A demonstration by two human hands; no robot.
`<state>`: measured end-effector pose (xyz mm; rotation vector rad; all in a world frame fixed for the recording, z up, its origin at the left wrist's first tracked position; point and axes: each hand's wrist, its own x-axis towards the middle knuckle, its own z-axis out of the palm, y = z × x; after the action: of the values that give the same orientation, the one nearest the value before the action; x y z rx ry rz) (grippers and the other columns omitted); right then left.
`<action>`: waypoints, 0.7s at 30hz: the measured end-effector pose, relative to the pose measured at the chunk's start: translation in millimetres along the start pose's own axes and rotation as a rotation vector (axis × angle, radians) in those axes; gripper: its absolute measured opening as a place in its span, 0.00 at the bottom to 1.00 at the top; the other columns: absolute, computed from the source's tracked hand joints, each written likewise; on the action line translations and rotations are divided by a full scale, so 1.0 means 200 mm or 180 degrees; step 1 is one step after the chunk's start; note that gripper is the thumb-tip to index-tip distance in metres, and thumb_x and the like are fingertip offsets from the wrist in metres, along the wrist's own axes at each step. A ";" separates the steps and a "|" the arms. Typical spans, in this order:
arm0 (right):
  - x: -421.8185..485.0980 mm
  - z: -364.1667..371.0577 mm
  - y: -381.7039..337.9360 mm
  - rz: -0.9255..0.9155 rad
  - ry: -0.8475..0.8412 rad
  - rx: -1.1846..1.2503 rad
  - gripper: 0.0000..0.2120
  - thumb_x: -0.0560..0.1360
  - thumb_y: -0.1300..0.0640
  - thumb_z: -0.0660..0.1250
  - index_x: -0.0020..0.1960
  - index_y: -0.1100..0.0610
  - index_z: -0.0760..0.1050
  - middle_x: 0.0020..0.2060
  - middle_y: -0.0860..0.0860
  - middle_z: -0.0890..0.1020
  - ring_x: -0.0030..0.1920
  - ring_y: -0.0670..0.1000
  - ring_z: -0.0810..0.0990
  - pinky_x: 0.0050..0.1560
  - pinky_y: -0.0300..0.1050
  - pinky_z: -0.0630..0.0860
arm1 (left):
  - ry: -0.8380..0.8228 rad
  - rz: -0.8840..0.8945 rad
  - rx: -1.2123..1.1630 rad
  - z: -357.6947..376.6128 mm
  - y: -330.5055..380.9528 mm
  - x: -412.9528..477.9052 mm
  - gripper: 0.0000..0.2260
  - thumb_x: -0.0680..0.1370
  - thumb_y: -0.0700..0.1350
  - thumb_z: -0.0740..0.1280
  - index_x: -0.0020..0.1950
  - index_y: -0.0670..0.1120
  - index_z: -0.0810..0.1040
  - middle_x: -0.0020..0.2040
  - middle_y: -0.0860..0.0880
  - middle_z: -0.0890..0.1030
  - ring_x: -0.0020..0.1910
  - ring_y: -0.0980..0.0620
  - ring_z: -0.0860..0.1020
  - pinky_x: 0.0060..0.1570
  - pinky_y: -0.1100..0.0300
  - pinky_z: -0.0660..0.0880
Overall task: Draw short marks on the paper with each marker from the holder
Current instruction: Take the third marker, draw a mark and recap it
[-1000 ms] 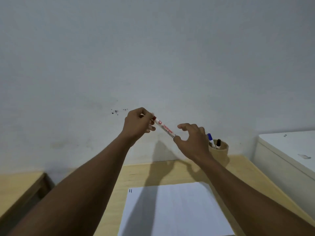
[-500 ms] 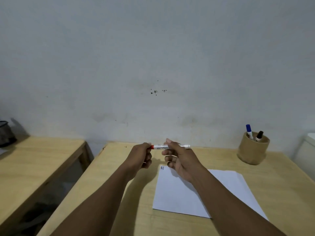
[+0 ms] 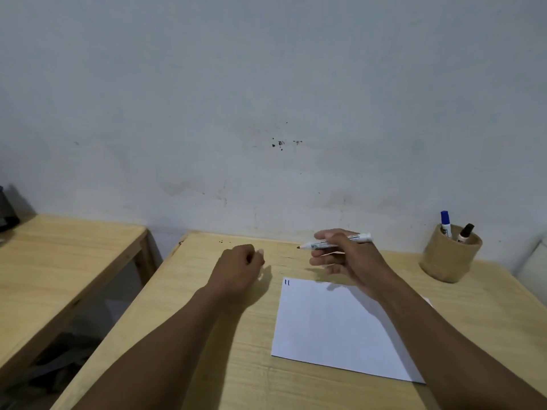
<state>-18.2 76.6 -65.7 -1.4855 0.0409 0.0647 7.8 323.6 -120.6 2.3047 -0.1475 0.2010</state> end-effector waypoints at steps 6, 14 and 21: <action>0.02 0.14 0.18 -0.0179 0.0371 -0.0293 0.06 0.70 0.63 0.76 0.39 0.60 0.79 0.28 0.56 0.80 0.25 0.51 0.76 0.27 0.42 0.69 | -0.0094 0.0745 0.1114 0.13 -0.02 -0.04 0.12 0.78 0.54 0.59 0.38 0.50 0.67 0.34 0.54 0.74 0.34 0.51 0.72 0.32 0.57 0.63; 0.02 0.19 0.35 -0.0149 0.0956 -0.0678 0.08 0.71 0.61 0.73 0.37 0.63 0.77 0.28 0.58 0.84 0.25 0.51 0.81 0.24 0.38 0.72 | 0.0047 0.0889 0.0959 0.17 -0.08 -0.05 0.13 0.78 0.55 0.60 0.37 0.50 0.66 0.35 0.54 0.72 0.39 0.51 0.71 0.36 0.57 0.65; 0.03 0.19 0.39 -0.0290 0.1058 -0.0933 0.10 0.69 0.57 0.73 0.38 0.64 0.77 0.29 0.57 0.85 0.26 0.52 0.83 0.32 0.47 0.79 | -0.0038 0.0826 0.0813 0.17 -0.08 -0.04 0.14 0.75 0.57 0.64 0.36 0.51 0.66 0.35 0.55 0.73 0.40 0.52 0.72 0.37 0.56 0.68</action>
<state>-17.1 120.8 -140.2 -1.7762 0.2408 -0.2609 5.6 309.7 -157.6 2.5361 -0.4510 0.3558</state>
